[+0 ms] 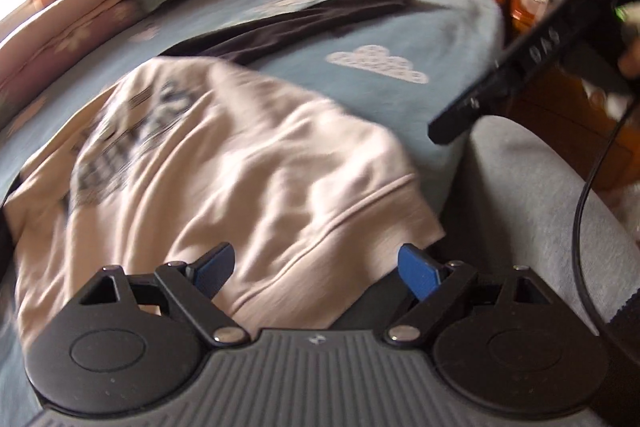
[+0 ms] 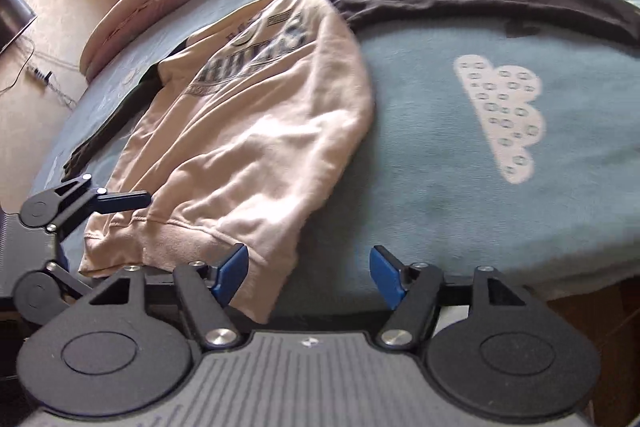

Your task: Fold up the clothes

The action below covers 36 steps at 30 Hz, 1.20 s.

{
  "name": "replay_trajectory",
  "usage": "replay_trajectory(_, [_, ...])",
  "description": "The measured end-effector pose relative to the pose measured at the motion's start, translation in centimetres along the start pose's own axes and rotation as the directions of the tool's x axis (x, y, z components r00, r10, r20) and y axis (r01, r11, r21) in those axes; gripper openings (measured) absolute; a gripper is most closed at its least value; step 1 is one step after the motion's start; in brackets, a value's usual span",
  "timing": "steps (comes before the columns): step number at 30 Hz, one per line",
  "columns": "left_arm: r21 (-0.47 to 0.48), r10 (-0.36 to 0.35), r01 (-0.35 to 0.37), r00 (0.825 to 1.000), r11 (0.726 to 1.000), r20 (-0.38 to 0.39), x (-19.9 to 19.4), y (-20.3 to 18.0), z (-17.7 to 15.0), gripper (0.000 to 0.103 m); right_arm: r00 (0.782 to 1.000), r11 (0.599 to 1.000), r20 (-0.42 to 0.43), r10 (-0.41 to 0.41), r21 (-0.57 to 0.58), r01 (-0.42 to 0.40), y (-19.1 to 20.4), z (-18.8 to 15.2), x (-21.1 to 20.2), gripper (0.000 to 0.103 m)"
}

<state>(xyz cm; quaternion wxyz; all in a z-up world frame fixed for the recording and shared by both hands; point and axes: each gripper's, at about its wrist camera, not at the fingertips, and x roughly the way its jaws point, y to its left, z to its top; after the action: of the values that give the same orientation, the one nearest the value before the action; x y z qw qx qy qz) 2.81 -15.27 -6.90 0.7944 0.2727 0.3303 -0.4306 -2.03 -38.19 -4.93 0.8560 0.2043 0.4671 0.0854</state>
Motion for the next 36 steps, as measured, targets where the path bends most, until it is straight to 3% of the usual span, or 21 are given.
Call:
replay_trajectory(4, [0.103,-0.045,0.043,0.999,0.994,0.023,2.0,-3.0,0.4,0.089,0.999,0.997,0.035,-0.008,0.072,0.005,-3.0,-1.0,-2.3,0.078])
replay_trajectory(9, [0.254,0.063,-0.08,0.995,0.964,0.074,3.4,-6.1,-0.2,0.089,0.999,0.991,0.052,0.004,0.132,-0.011,-5.2,-1.8,-3.3,0.078])
replay_trajectory(12, [0.27,0.124,-0.143,0.989,0.952,0.085,3.4,-6.0,0.0,0.089,0.998,0.992,0.06,0.009,0.129,-0.017,-5.5,-1.9,-3.4,0.078])
replay_trajectory(17, [0.158,0.104,-0.125,0.986,0.98,0.131,1.1,-3.5,1.2,0.089,0.997,1.0,0.074,0.008,0.029,-0.01,-4.2,-1.4,-3.5,0.078])
replay_trajectory(20, [0.107,0.144,-0.157,0.982,0.982,0.12,1.4,-1.4,2.0,0.089,0.998,0.996,0.054,0.029,-0.084,-0.024,-2.6,-0.9,-2.8,0.08])
replay_trajectory(25, [-0.004,0.172,-0.172,0.981,0.985,0.09,2.5,2.2,2.6,0.089,0.982,0.968,-0.038,0.184,-0.169,-0.188,0.3,-0.7,0.5,0.08])
replay_trajectory(30, [-0.129,0.13,-0.12,0.988,0.984,0.078,2.4,5.2,2.8,0.089,0.957,0.949,-0.101,0.271,-0.137,-0.283,2.7,-0.5,5.3,0.08])
replay_trajectory(36, [-0.29,0.101,-0.061,0.987,0.955,0.126,-0.9,8.5,3.0,0.089,0.935,0.934,-0.075,0.346,-0.073,-0.351,4.4,0.3,8.3,0.08])
